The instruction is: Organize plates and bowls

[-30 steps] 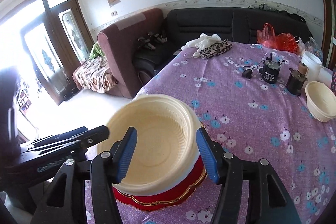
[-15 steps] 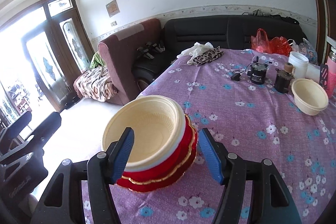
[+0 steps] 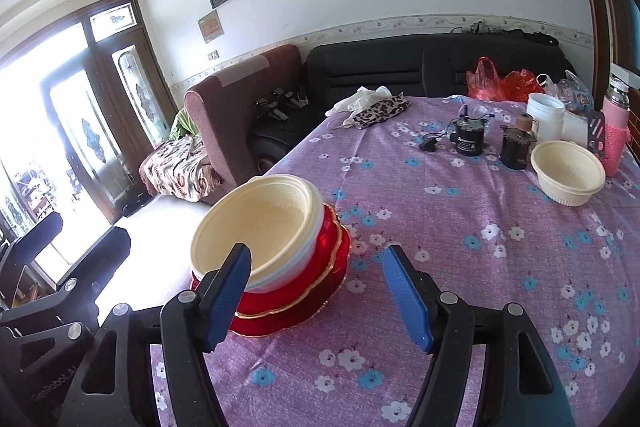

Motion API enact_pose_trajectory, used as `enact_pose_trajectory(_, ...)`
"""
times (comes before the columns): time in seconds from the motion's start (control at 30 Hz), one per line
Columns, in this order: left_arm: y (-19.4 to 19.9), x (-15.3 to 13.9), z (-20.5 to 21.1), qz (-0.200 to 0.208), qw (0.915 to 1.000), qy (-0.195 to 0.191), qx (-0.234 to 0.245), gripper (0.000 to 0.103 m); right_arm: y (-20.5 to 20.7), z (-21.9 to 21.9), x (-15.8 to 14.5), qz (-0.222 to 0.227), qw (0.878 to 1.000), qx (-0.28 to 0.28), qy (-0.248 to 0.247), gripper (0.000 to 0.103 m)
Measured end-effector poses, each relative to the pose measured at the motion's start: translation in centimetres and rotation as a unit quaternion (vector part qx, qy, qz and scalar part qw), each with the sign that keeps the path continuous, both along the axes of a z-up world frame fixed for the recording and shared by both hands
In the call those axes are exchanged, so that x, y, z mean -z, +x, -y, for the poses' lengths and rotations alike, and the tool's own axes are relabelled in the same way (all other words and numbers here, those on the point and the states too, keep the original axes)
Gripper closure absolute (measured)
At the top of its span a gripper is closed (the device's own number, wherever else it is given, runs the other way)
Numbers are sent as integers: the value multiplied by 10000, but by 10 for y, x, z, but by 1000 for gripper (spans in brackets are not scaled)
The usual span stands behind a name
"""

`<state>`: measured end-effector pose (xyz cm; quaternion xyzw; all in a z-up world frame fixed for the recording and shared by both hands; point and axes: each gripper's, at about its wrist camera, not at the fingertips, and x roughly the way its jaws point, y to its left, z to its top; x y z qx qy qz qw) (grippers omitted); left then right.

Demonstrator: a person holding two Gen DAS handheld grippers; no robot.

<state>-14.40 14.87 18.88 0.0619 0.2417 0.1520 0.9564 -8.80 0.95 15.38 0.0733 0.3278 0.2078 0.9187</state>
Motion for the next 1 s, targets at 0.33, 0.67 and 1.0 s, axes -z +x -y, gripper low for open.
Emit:
enact_pose_trajectory(0.33,3,11,12,-214,9997,-102,72,7,-4,17,9,-92,9999,54,-7,26)
enact_pose_trajectory(0.67,10,16,22,-311,9993,-125,139,6,9,41,27,-300,9992,190,162,25)
enact_pose_trajectory(1.0,21,29,26,-369,9981,-498,52,6,21,61,44,-410,9986,321,74,25)
